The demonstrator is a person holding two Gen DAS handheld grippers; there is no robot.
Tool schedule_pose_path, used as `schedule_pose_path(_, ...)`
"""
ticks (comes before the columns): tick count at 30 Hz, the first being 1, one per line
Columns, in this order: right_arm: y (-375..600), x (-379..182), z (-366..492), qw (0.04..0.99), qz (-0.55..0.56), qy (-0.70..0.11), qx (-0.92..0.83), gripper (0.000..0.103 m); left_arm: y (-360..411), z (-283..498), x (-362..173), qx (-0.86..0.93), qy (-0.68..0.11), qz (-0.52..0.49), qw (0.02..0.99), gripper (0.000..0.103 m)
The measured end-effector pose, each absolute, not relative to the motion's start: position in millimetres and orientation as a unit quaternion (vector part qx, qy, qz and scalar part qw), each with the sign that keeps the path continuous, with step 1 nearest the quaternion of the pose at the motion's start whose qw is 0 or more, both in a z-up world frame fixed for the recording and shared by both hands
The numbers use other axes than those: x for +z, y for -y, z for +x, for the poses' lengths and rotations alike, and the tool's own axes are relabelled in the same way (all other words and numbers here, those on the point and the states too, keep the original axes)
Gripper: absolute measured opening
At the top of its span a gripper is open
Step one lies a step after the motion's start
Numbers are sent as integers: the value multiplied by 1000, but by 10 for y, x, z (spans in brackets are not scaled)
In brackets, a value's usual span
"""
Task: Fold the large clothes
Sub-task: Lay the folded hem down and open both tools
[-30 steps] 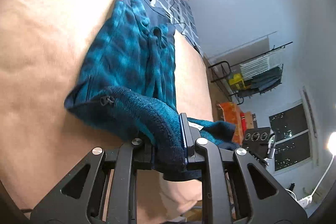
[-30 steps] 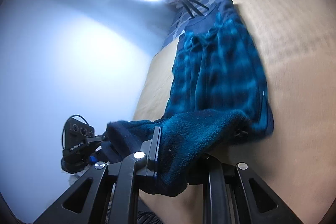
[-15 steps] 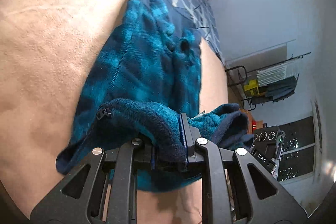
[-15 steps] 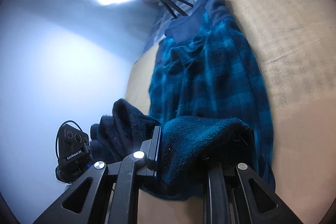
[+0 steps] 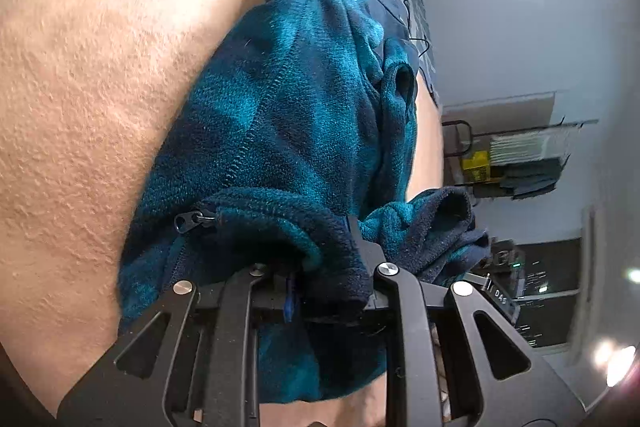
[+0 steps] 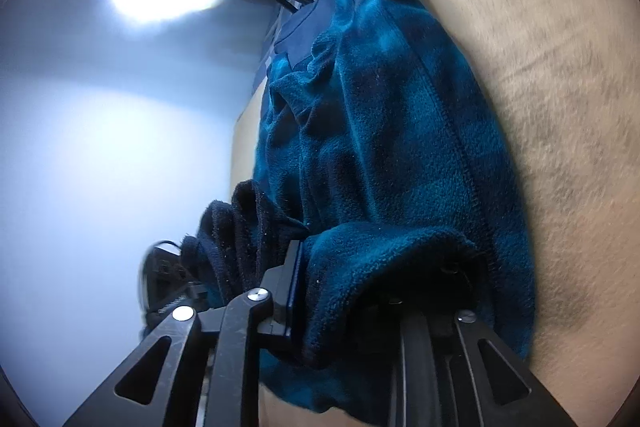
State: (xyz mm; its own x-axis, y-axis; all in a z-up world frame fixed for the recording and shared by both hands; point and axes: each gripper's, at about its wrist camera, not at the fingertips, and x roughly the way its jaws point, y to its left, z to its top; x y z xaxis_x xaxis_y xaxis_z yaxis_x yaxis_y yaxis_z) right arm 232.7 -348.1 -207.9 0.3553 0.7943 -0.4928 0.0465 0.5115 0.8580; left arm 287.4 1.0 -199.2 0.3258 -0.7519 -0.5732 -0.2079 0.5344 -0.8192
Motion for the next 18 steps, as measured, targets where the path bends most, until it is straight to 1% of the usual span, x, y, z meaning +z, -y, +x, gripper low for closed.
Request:
schedule_pose_path(1, 3515, -2092, 2330, 699, 434, -501, 267, 34, -34, 2875, -1991, -201, -546, -456, 673, 22)
schedule_pose_path(3, 3591, -2105, 2318, 676, 472, -496, 275, 38, -105, 2870, -2016, -212, -543, -491, 647, 29)
schedule_pose_path(4, 3617, -2102, 2314, 670, 480, -495, 277, 41, -127, 2868, -2008, -217, -540, -502, 639, 37)
schedule_pose_path(5, 3621, -2093, 2295, 666, 484, -495, 279, 44, -145, 2866, -1991, -222, -537, -509, 635, 46)
schedule_pose_path(6, 3649, -2072, 2272, 663, 488, -492, 282, 47, -163, 2868, -1957, -223, -533, -514, 634, 51)
schedule_pose_path(7, 3675, -2061, 2265, 661, 495, -488, 284, 61, -182, 2872, -1917, -224, -528, -517, 635, 59)
schedule_pose_path(8, 3735, -2030, 2230, 657, 509, -477, 287, 84, -205, 2878, -1873, -226, -522, -519, 638, 66)
schedule_pose_path(9, 3799, -1987, 2201, 657, 518, -467, 286, 91, -237, 2886, -1826, -227, -517, -521, 640, 68)
schedule_pose_path(10, 3872, -1937, 2161, 663, 525, -455, 281, 94, -265, 2890, -1784, -227, -513, -521, 643, 68)
schedule_pose_path(12, 3998, -1834, 2104, 675, 521, -441, 280, 89, -331, 2897, -1695, -227, -505, -519, 651, 68)
schedule_pose_path(15, 4047, -1580, 1997, 722, 463, -427, 286, 74, -454, 2883, -1484, -224, -488, -491, 686, 68)
schedule_pose_path(17, 3947, -1398, 1918, 759, 393, -429, 291, 55, -470, 2826, -1309, -234, -474, -451, 720, 68)
schedule_pose_path(18, 3851, -1321, 1872, 776, 357, -427, 298, 50, -444, 2780, -1229, -236, -472, -416, 740, 68)
